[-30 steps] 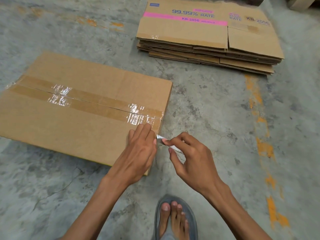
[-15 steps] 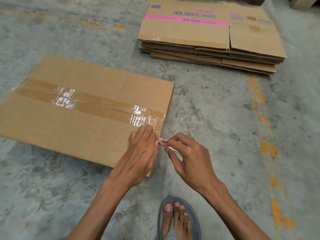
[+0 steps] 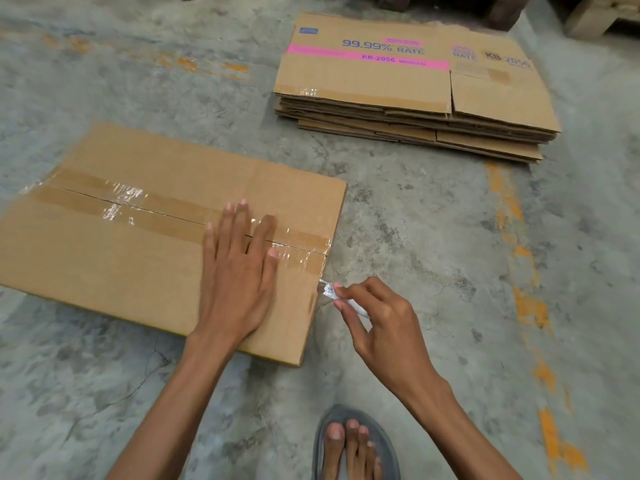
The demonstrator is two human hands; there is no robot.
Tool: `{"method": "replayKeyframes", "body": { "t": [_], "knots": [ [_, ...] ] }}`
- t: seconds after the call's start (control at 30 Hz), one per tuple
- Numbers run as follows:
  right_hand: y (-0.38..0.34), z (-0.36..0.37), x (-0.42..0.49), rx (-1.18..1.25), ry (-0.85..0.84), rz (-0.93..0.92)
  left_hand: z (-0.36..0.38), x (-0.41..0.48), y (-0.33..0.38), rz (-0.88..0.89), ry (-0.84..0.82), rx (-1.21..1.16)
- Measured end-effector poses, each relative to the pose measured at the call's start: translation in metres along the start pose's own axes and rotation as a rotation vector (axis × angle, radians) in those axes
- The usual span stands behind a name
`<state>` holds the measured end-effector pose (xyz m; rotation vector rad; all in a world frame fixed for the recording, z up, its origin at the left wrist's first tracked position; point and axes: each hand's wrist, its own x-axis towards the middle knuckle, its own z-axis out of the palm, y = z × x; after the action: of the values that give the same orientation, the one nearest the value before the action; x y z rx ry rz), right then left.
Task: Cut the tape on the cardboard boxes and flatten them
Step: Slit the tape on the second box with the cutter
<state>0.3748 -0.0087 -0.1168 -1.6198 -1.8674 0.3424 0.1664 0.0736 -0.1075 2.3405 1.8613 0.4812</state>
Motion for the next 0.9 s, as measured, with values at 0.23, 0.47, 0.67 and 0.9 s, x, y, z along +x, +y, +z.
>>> {"method": "replayKeyframes", "body": {
  "t": [0.23,0.47,0.67,0.9],
  "knots": [
    [0.015,0.017,0.056,-0.142,0.14,0.036,0.013,-0.002,-0.005,-0.021,-0.061,0.037],
    [0.038,0.011,0.094,-0.201,0.168,0.002,0.014,-0.003,-0.003,-0.042,-0.048,0.038],
    [0.063,0.025,0.016,-0.162,0.141,0.17,0.019,0.005,0.003,-0.074,-0.022,0.048],
    [0.117,0.052,0.004,-0.372,-0.022,0.248,0.031,0.028,0.024,-0.14,-0.021,0.034]
  ]
}}
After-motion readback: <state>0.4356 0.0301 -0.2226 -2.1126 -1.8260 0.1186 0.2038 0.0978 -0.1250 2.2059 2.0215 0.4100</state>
